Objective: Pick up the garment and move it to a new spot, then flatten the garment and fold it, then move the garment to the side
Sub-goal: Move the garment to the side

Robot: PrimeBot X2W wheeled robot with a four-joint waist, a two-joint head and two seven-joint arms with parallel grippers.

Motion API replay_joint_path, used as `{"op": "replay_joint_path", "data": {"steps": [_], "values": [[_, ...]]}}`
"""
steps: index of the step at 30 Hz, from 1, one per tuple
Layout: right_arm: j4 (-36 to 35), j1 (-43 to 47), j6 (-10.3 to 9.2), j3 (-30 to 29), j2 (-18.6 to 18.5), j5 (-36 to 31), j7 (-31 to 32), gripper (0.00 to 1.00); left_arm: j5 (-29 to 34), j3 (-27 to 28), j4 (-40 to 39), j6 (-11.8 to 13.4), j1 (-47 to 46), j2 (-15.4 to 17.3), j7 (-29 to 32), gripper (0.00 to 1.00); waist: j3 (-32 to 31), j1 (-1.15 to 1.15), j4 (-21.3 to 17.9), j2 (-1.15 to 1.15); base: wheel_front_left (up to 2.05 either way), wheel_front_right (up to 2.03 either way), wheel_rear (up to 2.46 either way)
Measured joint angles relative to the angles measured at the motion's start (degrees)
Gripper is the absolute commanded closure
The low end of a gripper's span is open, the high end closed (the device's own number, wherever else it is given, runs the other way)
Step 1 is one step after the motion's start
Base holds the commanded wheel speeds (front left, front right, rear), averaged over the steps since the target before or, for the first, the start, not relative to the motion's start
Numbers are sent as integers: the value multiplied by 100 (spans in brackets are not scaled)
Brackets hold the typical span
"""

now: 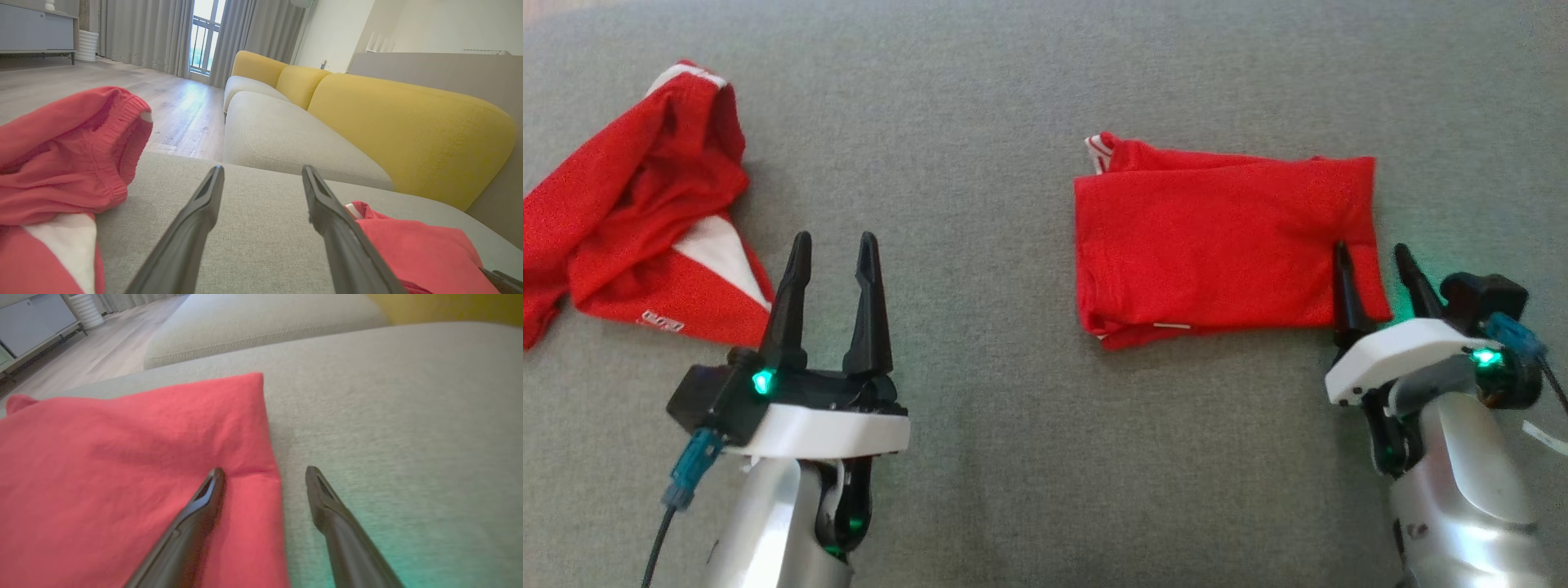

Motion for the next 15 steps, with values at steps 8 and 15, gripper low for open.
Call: {"op": "replay_joint_path", "data": {"steps": [8, 15], "values": [[521, -389, 0, 301, -71, 105, 91, 65, -2, -33, 51, -12, -97, 0, 0, 0, 110, 0, 106, 0, 0, 0, 0], [702, -519, 0, 253, -22, -360, -58, 100, -3, -32, 94, -12, -92, 0, 0, 0, -1, 0, 37, 0, 0, 0, 0]]}}
